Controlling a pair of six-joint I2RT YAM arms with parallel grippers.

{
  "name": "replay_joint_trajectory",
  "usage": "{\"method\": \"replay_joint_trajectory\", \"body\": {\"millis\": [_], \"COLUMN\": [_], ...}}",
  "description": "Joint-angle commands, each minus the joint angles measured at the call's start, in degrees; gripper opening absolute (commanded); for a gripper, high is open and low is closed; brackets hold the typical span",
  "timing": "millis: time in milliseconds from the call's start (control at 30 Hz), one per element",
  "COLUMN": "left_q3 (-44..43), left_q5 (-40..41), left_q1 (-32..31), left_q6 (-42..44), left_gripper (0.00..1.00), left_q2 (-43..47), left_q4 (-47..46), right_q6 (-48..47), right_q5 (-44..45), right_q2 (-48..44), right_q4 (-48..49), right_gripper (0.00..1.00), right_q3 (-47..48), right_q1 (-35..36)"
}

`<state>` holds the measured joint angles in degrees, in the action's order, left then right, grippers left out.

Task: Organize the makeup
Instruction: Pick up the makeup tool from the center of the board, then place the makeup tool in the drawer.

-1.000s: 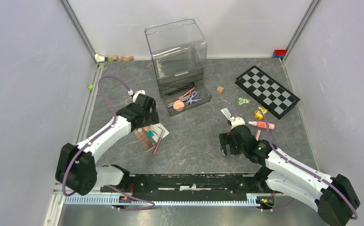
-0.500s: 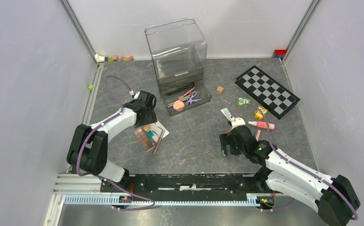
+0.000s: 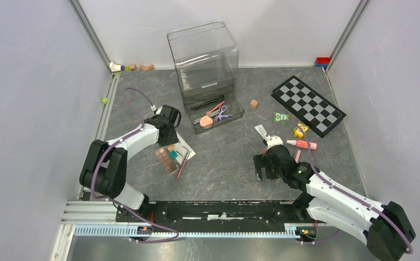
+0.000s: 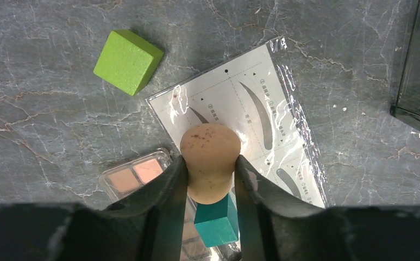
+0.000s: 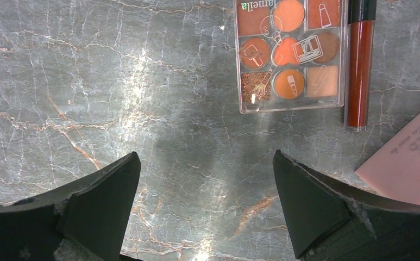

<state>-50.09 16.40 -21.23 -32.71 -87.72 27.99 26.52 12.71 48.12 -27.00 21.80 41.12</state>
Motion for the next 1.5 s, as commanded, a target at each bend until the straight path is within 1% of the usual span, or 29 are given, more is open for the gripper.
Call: {"method": "replay_joint_trajectory", "body": {"millis": [0, 67, 167, 267, 367, 533, 667, 733, 800, 967, 1100, 1233, 1267, 1367, 1467], "left_q3": [-1.7, -1.5, -1.2, -1.3, -2.4, -6.8, -11.0, -13.3, -16.2, -24.9, -30.1, -34.8, -35.5, -36.7, -36.0], "left_q5": [0.6, 0.7, 0.8, 1.1, 2.7, 6.7, 9.1, 10.5, 9.7, 8.6, 8.8, 14.0, 15.1, 19.0, 21.0], "left_q1": [0.2, 0.3, 0.2, -0.1, -1.3, -5.9, -12.0, -15.0, -16.8, -19.2, -20.3, -20.7, -20.8, -21.0, -21.0], "left_q6": [1.2, 1.4, 1.4, 1.5, 1.3, 3.6, 7.8, 10.7, 13.2, 20.1, 26.4, 32.6, 35.8, 41.2, 46.2], "left_gripper": [0.41, 0.37, 0.35, 0.33, 0.32, 0.32, 0.31, 0.31, 0.31, 0.3, 0.28, 0.27, 0.27, 0.27, 0.27], "left_q2": [0.6, 1.1, 2.4, 5.6, 10.3, 16.6, 17.4, 15.7, 12.7, 2.8, -4.0, -11.0, -12.7, -16.8, -19.1], "left_q4": [-2.0, -2.1, -1.5, -0.1, 2.9, 6.7, 6.3, 5.2, 4.6, 4.3, 3.2, 2.9, 2.5, 1.6, -0.5], "right_q6": [-0.3, -0.4, -0.4, -0.3, -0.2, 0.1, 0.6, 0.7, 0.9, 1.0, 1.2, 1.1, 1.0, 0.9, 0.9], "right_q5": [0.8, 0.8, 0.7, 0.7, 0.7, 0.8, 0.7, 0.6, 0.6, 0.7, 0.7, 0.5, 0.4, 0.3, 0.2], "right_q2": [0.0, 0.1, 0.1, -0.1, -0.4, -0.4, -0.7, -1.1, -1.6, -3.0, -4.0, -3.9, -3.8, -3.7, -3.6], "right_q4": [0.9, 0.8, 0.6, 0.5, 0.5, 0.7, 1.1, 0.9, 0.7, -0.1, -0.1, -0.2, -0.2, -0.2, -0.1], "right_gripper": [0.99, 0.99, 0.99, 0.99, 0.99, 0.99, 0.99, 0.99, 0.99, 0.99, 0.99, 0.99, 0.99, 0.99, 0.99], "right_q3": [-0.5, -0.4, -0.3, -0.3, -0.4, -0.4, -0.4, -0.5, -0.6, -0.8, -1.0, -0.7, -0.7, -0.6, -0.6], "right_q1": [-0.1, -0.1, -0.1, -0.1, -0.1, -0.1, -0.1, -0.1, -0.1, -0.1, -0.1, -0.1, -0.1, -0.1, -0.1]}}
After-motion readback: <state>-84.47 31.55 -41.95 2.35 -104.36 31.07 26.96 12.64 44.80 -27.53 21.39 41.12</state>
